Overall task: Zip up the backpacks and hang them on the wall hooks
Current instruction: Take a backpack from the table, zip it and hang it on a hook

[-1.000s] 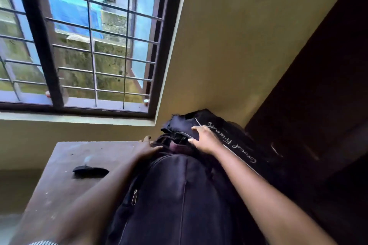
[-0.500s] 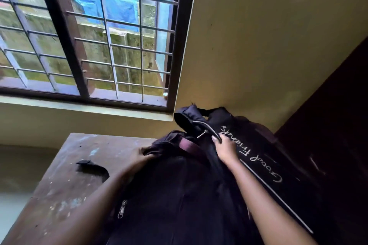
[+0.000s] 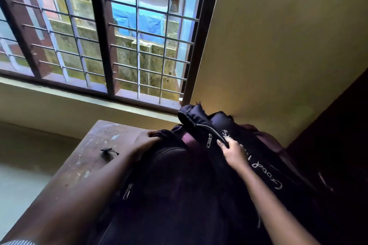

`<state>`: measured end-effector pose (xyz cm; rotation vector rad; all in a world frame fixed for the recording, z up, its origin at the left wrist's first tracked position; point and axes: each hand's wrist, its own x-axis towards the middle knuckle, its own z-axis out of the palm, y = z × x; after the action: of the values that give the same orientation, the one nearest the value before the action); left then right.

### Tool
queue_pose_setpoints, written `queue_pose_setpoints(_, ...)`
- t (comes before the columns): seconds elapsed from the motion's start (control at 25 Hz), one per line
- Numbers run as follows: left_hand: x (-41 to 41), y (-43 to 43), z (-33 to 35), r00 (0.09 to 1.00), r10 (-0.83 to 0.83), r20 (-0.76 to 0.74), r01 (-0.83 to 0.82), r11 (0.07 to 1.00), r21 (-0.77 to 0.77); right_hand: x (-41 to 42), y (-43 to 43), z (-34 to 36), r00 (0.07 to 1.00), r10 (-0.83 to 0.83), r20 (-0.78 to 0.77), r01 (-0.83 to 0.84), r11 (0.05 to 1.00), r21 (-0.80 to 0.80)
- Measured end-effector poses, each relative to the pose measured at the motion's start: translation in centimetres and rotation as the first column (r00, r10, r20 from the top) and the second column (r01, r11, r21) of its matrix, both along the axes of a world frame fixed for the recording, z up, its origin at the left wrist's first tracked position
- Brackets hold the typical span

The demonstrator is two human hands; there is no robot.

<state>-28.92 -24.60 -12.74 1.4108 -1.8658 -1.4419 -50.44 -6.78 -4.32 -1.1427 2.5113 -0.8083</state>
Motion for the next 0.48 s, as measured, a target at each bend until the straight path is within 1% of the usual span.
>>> queue_pose_setpoints(0.04,0.4,2.0,2.6,0.997,0.052,-0.054,-0.052,0.999,0.003,0.4,0.3,0.6,0.999,0.007,-0.038,-0.006,0.999,0.034)
queue_pose_setpoints(0.08,1.0,3.6,4.1,0.992,0.073,-0.107,-0.079,0.996,-0.049,1.1,0.6,1.2,0.998,0.021,-0.062,-0.018,0.998,0.054)
queue_pose_setpoints(0.12,2.3,5.4,5.6,0.988,0.114,-0.106,-0.125,0.987,-0.101,2.2,1.2,1.8,0.996,0.037,-0.077,-0.033,0.998,0.054)
queue_pose_setpoints(0.16,3.7,6.9,6.3,0.979,0.145,-0.143,-0.164,0.977,-0.134,3.4,1.7,2.3,0.994,0.055,-0.092,-0.051,0.998,0.038)
queue_pose_setpoints(0.2,5.3,7.8,6.5,0.966,0.177,-0.190,-0.203,0.971,-0.128,4.8,2.4,2.8,0.992,0.070,-0.109,-0.067,0.997,0.026)
queue_pose_setpoints(0.28,9.4,9.9,7.2,0.924,0.233,-0.304,-0.267,0.961,-0.076,8.4,3.7,3.8,0.984,0.096,-0.151,-0.099,0.995,-0.014)
queue_pose_setpoints(0.36,13.1,12.0,8.4,0.873,0.255,-0.415,-0.292,0.956,-0.026,12.1,4.7,4.9,0.976,0.125,-0.179,-0.139,0.988,-0.069)
queue_pose_setpoints(0.48,19.7,15.0,9.6,0.789,0.337,-0.514,-0.351,0.934,0.073,19.3,5.9,6.4,0.960,0.201,-0.197,-0.233,0.960,-0.156)
